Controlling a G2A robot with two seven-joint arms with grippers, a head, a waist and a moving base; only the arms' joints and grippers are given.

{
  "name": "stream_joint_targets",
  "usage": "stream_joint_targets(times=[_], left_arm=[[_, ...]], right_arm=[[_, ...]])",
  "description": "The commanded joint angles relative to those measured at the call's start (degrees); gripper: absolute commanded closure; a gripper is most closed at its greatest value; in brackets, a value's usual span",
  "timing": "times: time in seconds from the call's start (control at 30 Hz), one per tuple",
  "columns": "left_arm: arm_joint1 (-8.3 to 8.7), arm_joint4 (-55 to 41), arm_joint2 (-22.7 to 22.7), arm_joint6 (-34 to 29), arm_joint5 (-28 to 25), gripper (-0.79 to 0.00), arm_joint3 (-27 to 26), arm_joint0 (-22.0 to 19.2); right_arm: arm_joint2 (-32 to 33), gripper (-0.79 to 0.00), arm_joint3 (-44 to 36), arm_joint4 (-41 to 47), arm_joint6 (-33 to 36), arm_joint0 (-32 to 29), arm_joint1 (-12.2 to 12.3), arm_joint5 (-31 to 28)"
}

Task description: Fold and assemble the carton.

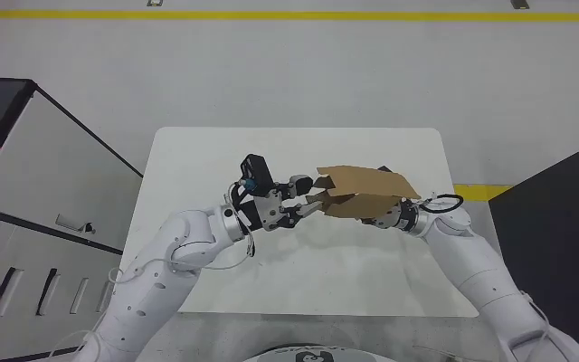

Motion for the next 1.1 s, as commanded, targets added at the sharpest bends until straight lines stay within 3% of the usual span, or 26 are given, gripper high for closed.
stream_joint_targets(times=[0.0, 0.33, 1.07], left_arm=[[-0.04, -0.3, 0.1, 0.2, 0.2, 0.000, -0.3, -0.1], [-0.13, -0.8, -0.7, 2.7, 1.7, 0.000, -0.3, 0.3], [-0.46, -0.3, 2.2, -2.3, 3.7, 0.000, -1.2, -0.5]], right_arm=[[0.1, 0.000, 0.0, -0.1, -0.1, 0.0, -0.1, 0.1], [0.2, 0.000, -0.7, -0.2, -1.2, -0.4, -0.2, 0.0], [1.9, 0.000, -4.2, -0.4, -9.0, -2.6, -0.7, 3.1]])
